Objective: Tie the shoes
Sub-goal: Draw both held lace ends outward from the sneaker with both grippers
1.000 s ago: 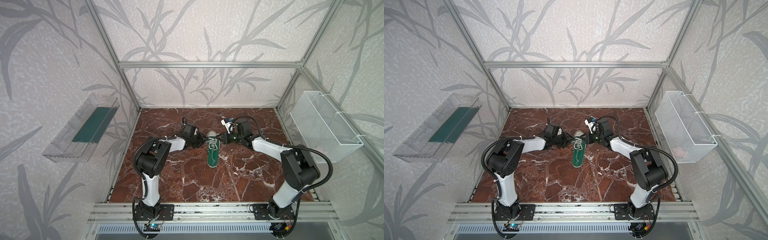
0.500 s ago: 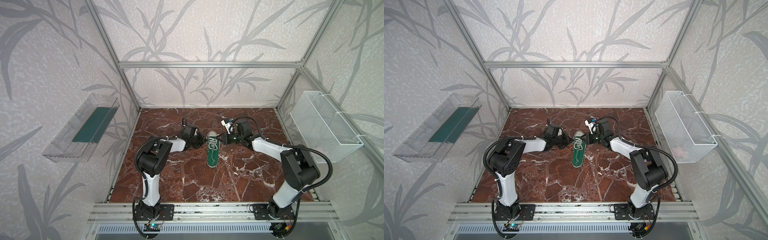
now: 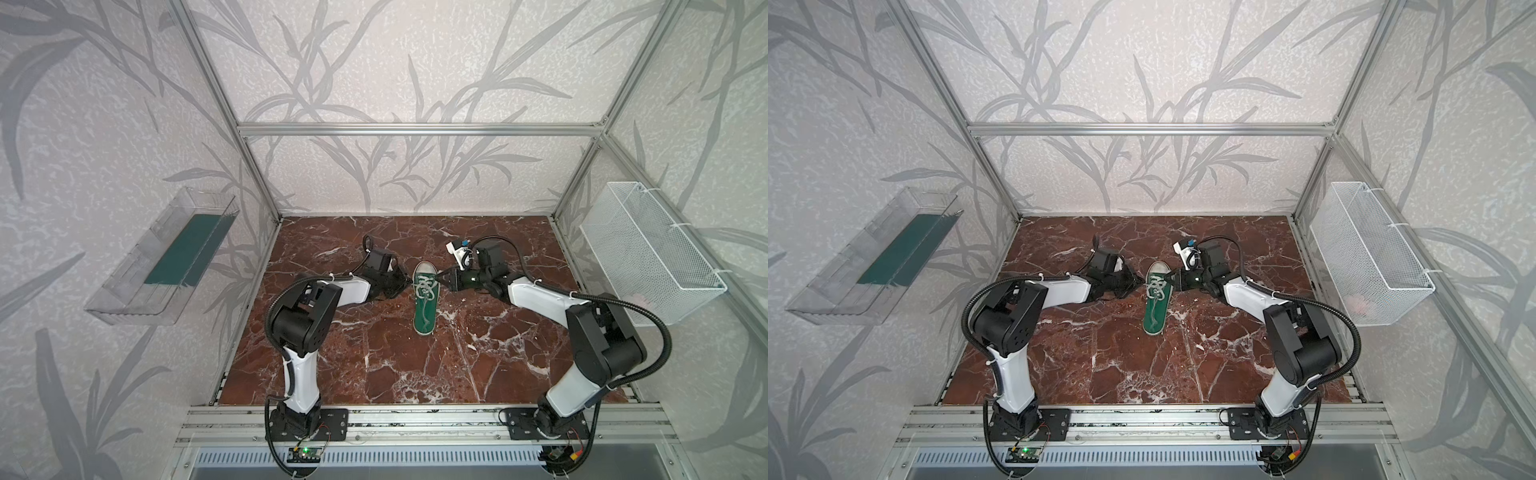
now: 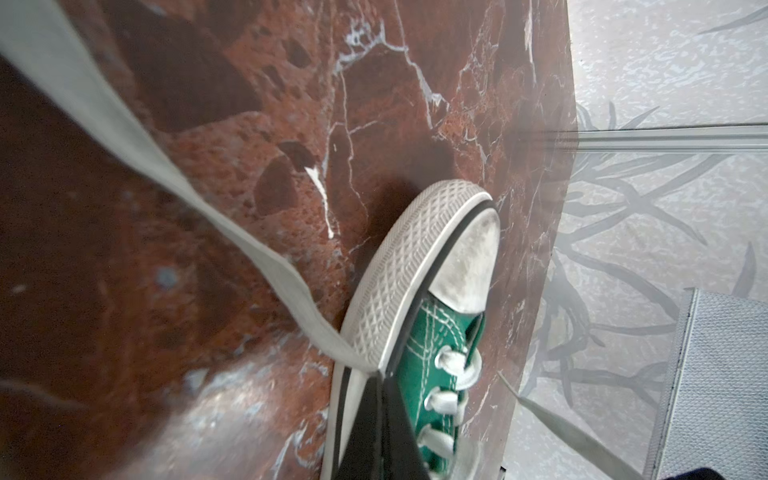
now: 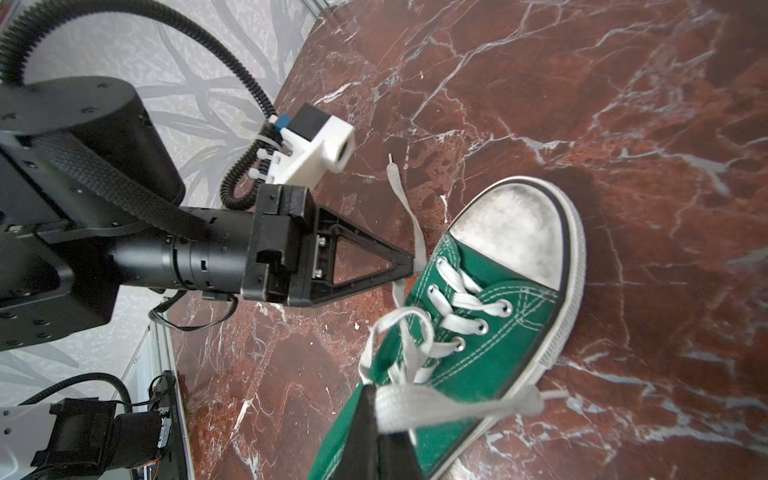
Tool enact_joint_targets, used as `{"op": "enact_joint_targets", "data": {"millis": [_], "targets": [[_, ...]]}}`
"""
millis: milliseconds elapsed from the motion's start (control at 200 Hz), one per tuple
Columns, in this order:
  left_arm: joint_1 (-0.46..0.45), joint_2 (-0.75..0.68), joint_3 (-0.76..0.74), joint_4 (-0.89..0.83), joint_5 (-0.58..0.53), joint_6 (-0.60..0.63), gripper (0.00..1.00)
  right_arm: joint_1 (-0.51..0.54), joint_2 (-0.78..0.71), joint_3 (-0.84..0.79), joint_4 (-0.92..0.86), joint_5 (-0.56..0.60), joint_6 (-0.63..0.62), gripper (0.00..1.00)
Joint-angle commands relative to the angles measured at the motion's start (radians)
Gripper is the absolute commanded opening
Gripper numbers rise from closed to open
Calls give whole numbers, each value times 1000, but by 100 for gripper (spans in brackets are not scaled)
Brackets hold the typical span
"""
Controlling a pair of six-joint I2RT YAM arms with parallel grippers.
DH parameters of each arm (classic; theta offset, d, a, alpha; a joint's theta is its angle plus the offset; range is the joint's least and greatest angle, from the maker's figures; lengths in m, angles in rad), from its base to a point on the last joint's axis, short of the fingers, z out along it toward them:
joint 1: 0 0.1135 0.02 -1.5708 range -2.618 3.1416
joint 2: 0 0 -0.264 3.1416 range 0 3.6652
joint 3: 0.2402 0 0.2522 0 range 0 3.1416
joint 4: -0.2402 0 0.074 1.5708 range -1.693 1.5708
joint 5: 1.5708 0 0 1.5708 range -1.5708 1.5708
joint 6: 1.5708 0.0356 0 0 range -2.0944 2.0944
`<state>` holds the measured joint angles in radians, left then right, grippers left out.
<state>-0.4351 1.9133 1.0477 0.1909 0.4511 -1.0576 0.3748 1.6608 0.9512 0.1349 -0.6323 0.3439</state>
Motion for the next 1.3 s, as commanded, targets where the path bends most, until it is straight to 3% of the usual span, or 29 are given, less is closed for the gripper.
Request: {"op": "enact_joint_targets", "data": {"millis": [0,420,795,1010,1295], "targets": [[10,-86,18,-123,-63,88,0,-18,-57,-25,16,0,5,0],[17,-186,88,-387,-165,273,0,-126,-190,-164,-1,79,64,0],[19,-214,116,-503,-209,365,0,-216,-326,-275,-86,206,93,0],[19,-240,132,-573,-267,419,0,-245,-325,-280,-205,305,123,0],[18,-284,121,-646,-325,463,0,-277,-308,-290,-242,338,158,0]]}}
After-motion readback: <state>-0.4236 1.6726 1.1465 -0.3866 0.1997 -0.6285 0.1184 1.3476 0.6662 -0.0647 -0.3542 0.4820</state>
